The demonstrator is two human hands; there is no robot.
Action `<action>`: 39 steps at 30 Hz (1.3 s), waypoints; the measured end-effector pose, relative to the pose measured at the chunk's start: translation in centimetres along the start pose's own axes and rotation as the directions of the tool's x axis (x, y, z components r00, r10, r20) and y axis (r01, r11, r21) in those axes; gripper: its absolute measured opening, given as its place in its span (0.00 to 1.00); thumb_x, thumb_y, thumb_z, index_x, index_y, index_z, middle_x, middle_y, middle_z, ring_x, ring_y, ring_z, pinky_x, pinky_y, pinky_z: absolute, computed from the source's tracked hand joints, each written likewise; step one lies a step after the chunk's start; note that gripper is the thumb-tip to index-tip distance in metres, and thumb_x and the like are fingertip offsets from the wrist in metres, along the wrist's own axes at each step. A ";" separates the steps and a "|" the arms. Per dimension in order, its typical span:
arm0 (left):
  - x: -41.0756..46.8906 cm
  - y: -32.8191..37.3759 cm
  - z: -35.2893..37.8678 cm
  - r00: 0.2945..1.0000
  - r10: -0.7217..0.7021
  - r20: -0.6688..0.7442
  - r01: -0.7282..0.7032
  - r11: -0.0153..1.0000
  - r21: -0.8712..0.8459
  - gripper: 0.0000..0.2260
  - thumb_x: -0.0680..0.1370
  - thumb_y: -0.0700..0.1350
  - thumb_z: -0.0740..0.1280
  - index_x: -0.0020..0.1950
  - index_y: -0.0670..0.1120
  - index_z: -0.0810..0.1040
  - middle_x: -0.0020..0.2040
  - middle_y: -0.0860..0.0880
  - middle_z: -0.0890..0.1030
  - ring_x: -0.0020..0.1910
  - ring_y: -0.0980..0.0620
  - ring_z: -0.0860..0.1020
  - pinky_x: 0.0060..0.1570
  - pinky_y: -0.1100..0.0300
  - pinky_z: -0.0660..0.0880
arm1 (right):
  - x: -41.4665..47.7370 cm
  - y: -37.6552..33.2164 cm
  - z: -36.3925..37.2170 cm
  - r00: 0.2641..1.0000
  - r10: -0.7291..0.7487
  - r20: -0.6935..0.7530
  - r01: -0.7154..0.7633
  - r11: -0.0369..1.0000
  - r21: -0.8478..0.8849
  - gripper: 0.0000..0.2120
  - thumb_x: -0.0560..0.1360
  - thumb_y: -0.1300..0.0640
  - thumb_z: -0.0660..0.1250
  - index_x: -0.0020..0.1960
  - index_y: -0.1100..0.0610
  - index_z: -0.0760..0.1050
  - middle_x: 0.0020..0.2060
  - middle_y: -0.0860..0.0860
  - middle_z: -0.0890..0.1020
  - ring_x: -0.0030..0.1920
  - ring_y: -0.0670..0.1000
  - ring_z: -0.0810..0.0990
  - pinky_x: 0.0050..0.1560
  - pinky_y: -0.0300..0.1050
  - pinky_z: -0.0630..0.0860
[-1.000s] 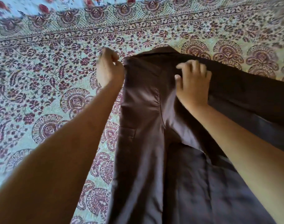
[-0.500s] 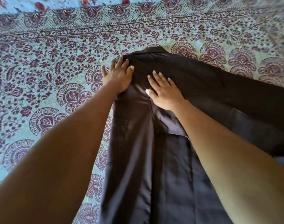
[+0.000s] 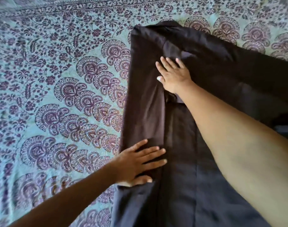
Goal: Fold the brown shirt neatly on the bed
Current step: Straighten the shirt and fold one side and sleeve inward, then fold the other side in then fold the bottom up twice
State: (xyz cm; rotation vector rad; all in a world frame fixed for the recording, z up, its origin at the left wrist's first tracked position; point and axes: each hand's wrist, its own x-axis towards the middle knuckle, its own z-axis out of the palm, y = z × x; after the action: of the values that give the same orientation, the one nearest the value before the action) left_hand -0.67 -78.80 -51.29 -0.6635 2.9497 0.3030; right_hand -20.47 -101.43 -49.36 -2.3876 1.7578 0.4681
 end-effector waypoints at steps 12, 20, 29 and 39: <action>-4.8 4.8 1.3 0.992 -0.069 0.109 0.068 0.998 0.014 0.27 0.78 0.58 0.51 0.75 0.50 0.56 0.75 0.48 0.59 0.74 0.50 0.59 0.72 0.46 0.51 | -13.2 -6.5 5.5 0.976 -0.206 -0.064 0.214 0.961 0.172 0.28 0.80 0.46 0.46 0.76 0.56 0.46 0.76 0.52 0.48 0.76 0.50 0.48 0.73 0.48 0.43; -12.3 16.9 3.8 0.970 0.232 0.069 -0.225 0.969 -0.100 0.25 0.81 0.58 0.44 0.76 0.51 0.55 0.75 0.50 0.57 0.73 0.52 0.60 0.74 0.48 0.44 | -14.3 -9.3 3.8 0.998 -0.060 -0.012 0.061 0.993 0.106 0.28 0.81 0.47 0.49 0.76 0.57 0.45 0.76 0.54 0.47 0.76 0.51 0.46 0.73 0.50 0.40; -12.5 12.4 1.8 0.844 -0.534 0.040 0.534 0.835 -0.129 0.23 0.78 0.50 0.54 0.74 0.50 0.61 0.74 0.44 0.62 0.72 0.44 0.64 0.71 0.48 0.53 | -34.0 -16.8 8.9 0.876 0.445 -0.185 -0.226 0.719 0.657 0.21 0.73 0.48 0.61 0.60 0.60 0.71 0.54 0.58 0.76 0.53 0.60 0.76 0.48 0.53 0.73; -11.3 15.6 0.1 0.710 -0.678 0.191 0.704 0.679 -0.210 0.27 0.78 0.50 0.60 0.76 0.55 0.55 0.78 0.49 0.50 0.76 0.48 0.50 0.72 0.46 0.46 | -43.8 -19.2 9.7 0.865 0.286 0.412 -0.495 0.619 0.609 0.19 0.71 0.43 0.68 0.31 0.53 0.66 0.36 0.52 0.81 0.44 0.57 0.80 0.34 0.42 0.65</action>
State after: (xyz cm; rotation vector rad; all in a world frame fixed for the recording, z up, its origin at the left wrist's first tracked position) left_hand 2.76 -60.28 -47.13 -1.6754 2.3283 0.6285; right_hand -15.67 -53.06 -45.51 -1.3333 1.8720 0.1094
